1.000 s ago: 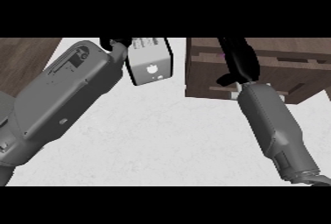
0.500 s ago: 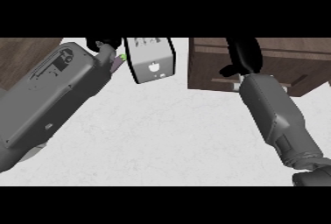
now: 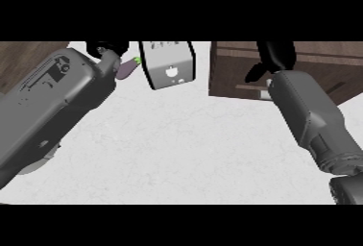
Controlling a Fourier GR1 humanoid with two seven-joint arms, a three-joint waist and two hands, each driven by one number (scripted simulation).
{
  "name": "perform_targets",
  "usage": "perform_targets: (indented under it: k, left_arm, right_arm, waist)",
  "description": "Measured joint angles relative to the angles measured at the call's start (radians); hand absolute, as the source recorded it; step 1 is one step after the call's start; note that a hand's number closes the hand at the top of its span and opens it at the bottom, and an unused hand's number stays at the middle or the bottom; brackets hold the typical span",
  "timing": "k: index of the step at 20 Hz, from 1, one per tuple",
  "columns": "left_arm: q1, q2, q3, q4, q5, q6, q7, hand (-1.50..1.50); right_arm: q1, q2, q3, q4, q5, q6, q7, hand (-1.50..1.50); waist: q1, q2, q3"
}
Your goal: Pick up the can, place it into the drawer and close the drawer
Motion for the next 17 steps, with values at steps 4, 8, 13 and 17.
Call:
perform_targets:
  k: [4,8,13,17]
  left_arm:
    - [0.008,0.006,-0.001,-0.035,-0.003,0.006,0.019,-1.5]
    - [0.022,0.015,0.0,-0.056,-0.006,0.002,0.024,-1.5]
    - [0.033,0.028,0.006,-0.065,-0.006,-0.003,0.033,-1.5]
    - [0.049,0.027,0.0,-0.091,-0.012,0.007,0.039,-1.5]
  right_arm:
    - [-0.033,-0.011,-0.01,0.043,-0.006,0.054,-0.024,-1.5]
    - [-0.051,-0.007,-0.082,0.058,-0.085,0.116,-0.118,-1.5]
    - [-0.064,0.0,-0.223,0.056,-0.231,0.197,-0.219,-1.5]
    - [-0.069,0.003,-0.314,0.053,-0.325,0.247,-0.28,-1.5]
  waist:
    - [0.006,0.004,0.003]
    - [0.002,0.005,0.005]
    - [-0.007,0.004,0.004]
    - [-0.007,0.001,0.004]
